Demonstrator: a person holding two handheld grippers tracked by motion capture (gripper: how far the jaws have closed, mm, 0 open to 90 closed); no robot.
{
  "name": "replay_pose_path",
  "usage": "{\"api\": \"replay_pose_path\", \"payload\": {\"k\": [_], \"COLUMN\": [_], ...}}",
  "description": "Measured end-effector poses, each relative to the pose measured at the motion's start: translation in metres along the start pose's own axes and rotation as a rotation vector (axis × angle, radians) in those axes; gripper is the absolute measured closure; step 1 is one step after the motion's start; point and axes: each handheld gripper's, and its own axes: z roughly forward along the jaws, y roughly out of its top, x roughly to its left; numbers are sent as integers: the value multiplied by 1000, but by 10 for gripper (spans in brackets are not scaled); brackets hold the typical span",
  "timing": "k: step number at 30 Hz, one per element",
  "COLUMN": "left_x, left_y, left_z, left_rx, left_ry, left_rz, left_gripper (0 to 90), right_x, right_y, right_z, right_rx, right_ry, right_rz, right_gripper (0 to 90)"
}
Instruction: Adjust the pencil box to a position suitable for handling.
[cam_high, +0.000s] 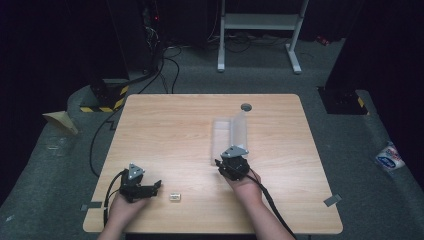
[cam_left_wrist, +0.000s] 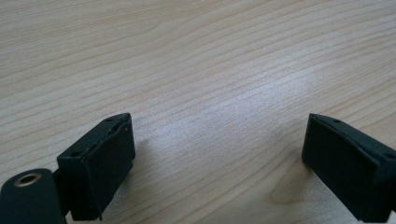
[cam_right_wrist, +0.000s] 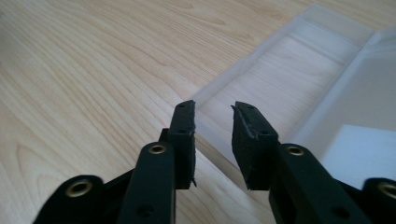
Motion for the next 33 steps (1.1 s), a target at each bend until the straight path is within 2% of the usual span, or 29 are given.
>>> {"api": "replay_pose_path", "payload": {"k": [1, 2, 3, 7, 10, 12, 19, 23, 33], "left_x": [0, 0, 0, 0, 0, 0, 0, 0, 0], "left_y": [0, 0, 0, 0, 0, 0, 0, 0, 0], "left_z": [0, 0, 0, 0, 0, 0, 0, 0, 0], "left_rx": [-1, -1, -1, -1, -3, -3, -2, -2, -3], "left_ry": [3, 3, 3, 3, 2, 2, 2, 2, 2], "left_rz": [4, 3, 3, 3, 2, 2, 2, 2, 2], "left_gripper": [96, 96, 96, 96, 96, 96, 96, 96, 96], "right_x": [1, 1, 3, 7, 9, 6, 7, 8, 7], "right_y": [1, 1, 3, 8, 10, 9, 8, 9, 6], "right_z": [4, 4, 13, 23, 32, 41, 46, 46, 42], "right_rx": [0, 0, -11, -11, -2, 30, 45, 52, 60], "right_ry": [4, 4, 4, -1, -12, -15, -19, -17, -21], "right_rz": [29, 29, 48, 61, 65, 90, 97, 83, 94], "right_gripper": [650, 650, 626, 608, 632, 647, 682, 728, 777]}}
